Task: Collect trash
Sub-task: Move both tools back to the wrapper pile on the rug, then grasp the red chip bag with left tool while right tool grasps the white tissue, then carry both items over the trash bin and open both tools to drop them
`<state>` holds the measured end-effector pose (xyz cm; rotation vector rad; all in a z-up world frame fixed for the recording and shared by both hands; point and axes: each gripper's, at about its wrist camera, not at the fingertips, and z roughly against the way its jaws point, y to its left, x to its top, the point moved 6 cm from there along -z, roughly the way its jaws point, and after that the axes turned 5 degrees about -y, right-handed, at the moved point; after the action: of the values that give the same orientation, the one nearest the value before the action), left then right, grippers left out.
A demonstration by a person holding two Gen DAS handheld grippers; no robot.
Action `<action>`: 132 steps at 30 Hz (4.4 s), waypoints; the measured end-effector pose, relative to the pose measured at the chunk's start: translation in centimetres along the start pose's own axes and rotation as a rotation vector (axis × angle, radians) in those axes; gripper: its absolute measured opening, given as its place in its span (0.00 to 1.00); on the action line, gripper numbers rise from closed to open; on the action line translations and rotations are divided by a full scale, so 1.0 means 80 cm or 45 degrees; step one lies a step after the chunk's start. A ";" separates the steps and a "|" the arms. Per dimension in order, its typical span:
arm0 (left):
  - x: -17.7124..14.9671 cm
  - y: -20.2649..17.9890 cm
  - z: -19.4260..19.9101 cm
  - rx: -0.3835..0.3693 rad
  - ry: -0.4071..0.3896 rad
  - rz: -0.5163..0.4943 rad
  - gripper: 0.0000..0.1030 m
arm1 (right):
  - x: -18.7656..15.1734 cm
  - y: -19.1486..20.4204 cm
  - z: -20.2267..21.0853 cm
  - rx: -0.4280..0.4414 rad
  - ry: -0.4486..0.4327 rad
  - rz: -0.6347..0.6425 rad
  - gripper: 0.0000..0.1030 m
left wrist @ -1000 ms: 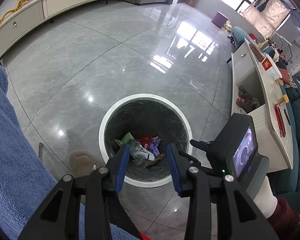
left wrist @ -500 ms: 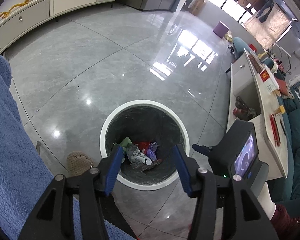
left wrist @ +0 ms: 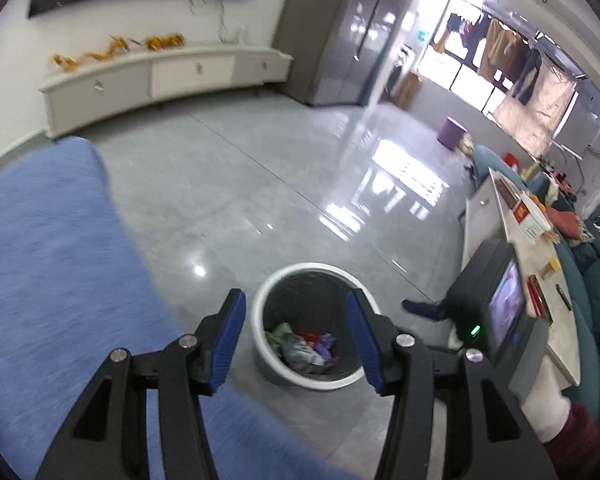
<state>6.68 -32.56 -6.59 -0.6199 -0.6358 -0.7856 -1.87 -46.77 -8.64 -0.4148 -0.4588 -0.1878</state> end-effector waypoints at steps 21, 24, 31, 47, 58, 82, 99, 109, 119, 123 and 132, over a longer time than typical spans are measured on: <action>-0.195 0.320 0.358 0.527 -0.304 0.505 0.48 | 0.126 0.240 0.223 0.475 -0.397 0.169 0.32; -0.199 0.336 0.354 0.497 -0.298 0.534 0.48 | 0.138 0.283 0.218 0.554 -0.382 0.198 0.32; -0.173 0.353 0.298 0.405 -0.244 0.546 0.46 | 0.172 0.360 0.182 0.646 -0.325 0.269 0.32; -0.153 0.409 0.198 0.436 -0.093 0.563 0.26 | 0.244 0.450 0.089 0.804 -0.270 0.319 0.46; -0.167 0.425 0.217 0.485 -0.155 0.634 0.07 | 0.263 0.482 0.028 0.815 -0.248 0.343 0.44; -0.151 0.321 0.348 0.575 -0.347 0.524 0.02 | 0.188 0.312 0.158 0.806 -0.439 0.122 0.22; -0.001 0.059 0.133 0.158 -0.146 0.095 0.02 | 0.068 0.005 0.087 0.474 -0.358 -0.346 0.22; 0.008 -0.053 -0.089 -0.050 0.211 -0.053 0.02 | -0.013 -0.083 -0.041 0.434 -0.112 -0.588 0.23; -0.014 -0.085 -0.204 -0.162 0.399 0.022 0.04 | -0.051 -0.096 -0.094 0.420 0.006 -0.650 0.43; -0.025 -0.081 -0.207 -0.168 0.423 0.040 0.04 | -0.056 -0.097 -0.094 0.399 0.014 -0.644 0.45; -0.036 -0.079 -0.218 -0.163 0.464 0.079 0.05 | -0.072 -0.094 -0.086 0.364 0.024 -0.632 0.48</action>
<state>5.04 -47.12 -18.35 -0.5910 -0.2332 -0.8592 -6.30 -56.02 -14.37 -0.0120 -0.5556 -0.5979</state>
